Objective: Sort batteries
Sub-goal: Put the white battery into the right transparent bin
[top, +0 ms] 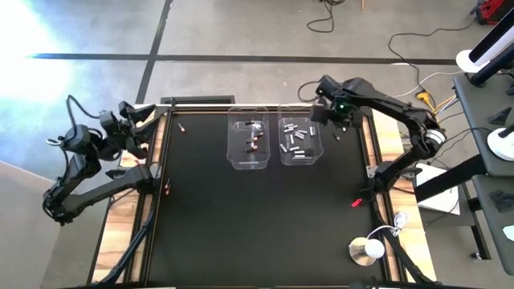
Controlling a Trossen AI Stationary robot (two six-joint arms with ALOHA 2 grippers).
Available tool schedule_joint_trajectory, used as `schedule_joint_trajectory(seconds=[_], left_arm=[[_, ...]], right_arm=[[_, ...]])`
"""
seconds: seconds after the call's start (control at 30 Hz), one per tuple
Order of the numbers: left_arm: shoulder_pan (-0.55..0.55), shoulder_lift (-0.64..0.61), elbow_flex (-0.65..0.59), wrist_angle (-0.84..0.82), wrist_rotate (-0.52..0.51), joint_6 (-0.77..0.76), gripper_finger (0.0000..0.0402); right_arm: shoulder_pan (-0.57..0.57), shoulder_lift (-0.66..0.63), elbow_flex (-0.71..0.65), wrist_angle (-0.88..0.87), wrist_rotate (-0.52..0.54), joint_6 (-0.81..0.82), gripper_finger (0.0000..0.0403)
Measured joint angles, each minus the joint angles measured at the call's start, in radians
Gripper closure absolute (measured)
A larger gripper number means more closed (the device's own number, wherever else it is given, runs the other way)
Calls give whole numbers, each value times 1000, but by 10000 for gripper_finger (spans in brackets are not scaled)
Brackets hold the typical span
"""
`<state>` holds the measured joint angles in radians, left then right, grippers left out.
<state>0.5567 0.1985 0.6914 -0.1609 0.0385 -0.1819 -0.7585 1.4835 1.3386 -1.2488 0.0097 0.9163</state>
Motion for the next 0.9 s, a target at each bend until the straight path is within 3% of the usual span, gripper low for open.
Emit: schedule_joint_trajectory(seconds=[0.2,0.37,0.53,0.63,0.9], left_arm=[[0,171,0,-2,4,-25,174],[10,296,61,-73,-9,18,174],[10,312,197,-271,-133,89,173],[11,314,267,-372,-176,125,168],[10,293,322,-408,-210,118,143]], right_arm=[[-45,-46,-122,212,-36,225,206],[-106,-46,-226,315,36,353,183],[-186,-28,-350,501,51,534,144],[-211,-4,-381,523,82,627,121],[-226,69,-400,524,227,779,85]])
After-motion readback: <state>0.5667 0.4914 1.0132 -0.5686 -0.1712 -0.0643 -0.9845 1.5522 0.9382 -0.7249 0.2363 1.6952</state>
